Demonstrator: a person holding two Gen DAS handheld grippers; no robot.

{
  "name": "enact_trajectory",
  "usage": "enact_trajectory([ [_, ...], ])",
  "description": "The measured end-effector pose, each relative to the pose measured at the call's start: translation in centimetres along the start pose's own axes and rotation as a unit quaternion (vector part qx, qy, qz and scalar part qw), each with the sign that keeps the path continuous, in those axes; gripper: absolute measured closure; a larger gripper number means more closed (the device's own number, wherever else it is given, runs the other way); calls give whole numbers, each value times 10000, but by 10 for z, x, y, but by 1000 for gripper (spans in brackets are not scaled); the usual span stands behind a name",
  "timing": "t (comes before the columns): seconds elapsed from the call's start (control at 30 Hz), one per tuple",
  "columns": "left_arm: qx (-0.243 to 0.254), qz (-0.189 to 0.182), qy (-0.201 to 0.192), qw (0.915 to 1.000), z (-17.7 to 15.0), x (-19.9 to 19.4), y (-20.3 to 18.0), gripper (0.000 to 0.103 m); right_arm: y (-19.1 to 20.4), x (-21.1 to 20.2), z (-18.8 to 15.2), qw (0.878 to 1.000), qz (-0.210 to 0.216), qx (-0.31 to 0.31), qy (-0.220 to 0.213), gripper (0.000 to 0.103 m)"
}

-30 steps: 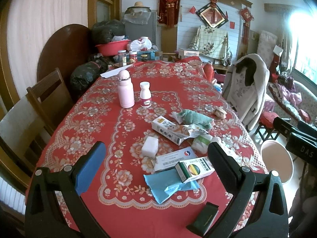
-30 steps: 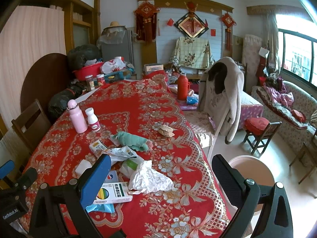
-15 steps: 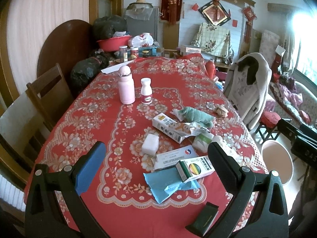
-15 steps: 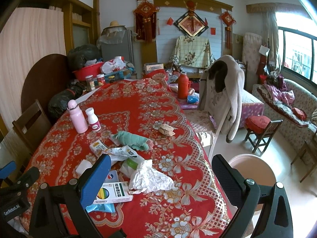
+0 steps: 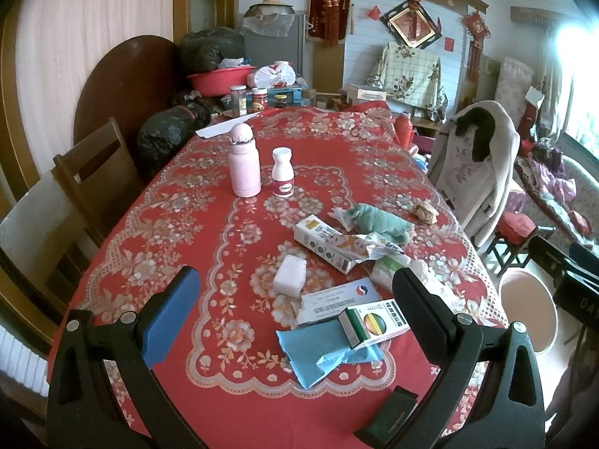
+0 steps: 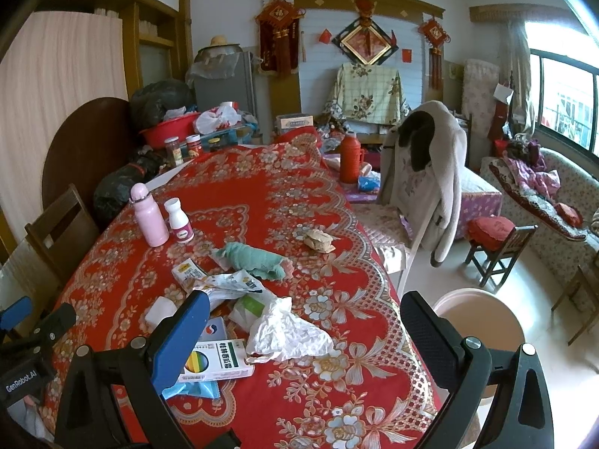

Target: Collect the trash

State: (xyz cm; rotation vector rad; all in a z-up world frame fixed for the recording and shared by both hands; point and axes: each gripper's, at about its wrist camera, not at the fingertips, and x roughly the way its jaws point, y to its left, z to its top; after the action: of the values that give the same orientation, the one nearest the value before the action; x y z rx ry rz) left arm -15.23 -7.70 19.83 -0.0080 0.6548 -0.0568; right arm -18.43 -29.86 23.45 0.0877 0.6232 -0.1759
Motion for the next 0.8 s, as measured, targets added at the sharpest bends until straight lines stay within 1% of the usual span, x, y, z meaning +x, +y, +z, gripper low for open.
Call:
enact_trajectory([
  [0.8, -6, -18, 16, 10000, 1, 0, 5, 1, -1, 9, -7, 9999, 56, 18, 159, 2],
])
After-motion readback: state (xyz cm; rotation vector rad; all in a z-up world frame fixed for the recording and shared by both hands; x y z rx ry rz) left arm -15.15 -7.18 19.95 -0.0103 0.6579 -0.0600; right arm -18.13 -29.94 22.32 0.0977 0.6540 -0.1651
